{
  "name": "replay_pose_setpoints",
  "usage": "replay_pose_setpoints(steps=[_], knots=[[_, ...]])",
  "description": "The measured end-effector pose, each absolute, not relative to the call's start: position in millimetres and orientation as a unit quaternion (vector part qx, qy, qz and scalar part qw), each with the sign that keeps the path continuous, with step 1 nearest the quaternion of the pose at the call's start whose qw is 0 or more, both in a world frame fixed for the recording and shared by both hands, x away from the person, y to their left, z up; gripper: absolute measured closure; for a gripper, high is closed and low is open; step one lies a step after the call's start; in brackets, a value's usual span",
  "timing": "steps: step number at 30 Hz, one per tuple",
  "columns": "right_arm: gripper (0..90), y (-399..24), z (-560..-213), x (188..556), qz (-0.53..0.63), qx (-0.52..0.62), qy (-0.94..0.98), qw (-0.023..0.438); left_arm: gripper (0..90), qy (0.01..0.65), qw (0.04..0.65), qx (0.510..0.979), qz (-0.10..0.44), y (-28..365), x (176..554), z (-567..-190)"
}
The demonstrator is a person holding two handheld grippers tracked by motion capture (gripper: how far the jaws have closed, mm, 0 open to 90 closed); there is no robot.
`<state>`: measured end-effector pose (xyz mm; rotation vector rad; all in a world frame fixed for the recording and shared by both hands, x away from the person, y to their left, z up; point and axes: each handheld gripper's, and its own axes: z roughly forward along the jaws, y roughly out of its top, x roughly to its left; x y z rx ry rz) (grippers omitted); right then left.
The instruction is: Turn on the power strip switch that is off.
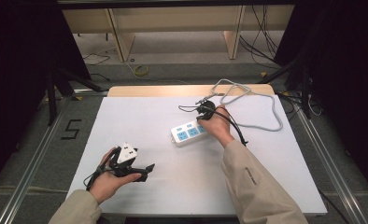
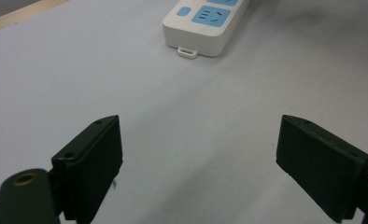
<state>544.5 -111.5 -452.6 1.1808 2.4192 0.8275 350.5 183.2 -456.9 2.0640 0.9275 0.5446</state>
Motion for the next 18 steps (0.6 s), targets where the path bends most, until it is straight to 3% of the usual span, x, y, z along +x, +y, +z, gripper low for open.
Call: replay_pose_setpoints(steps=[18], knots=[[87.3, -116, -441, 539, 0.303, 0.403, 0.847, 0.168, 14.2, 0.367, 0.395, 0.814, 0.215, 183, 351, -457]])
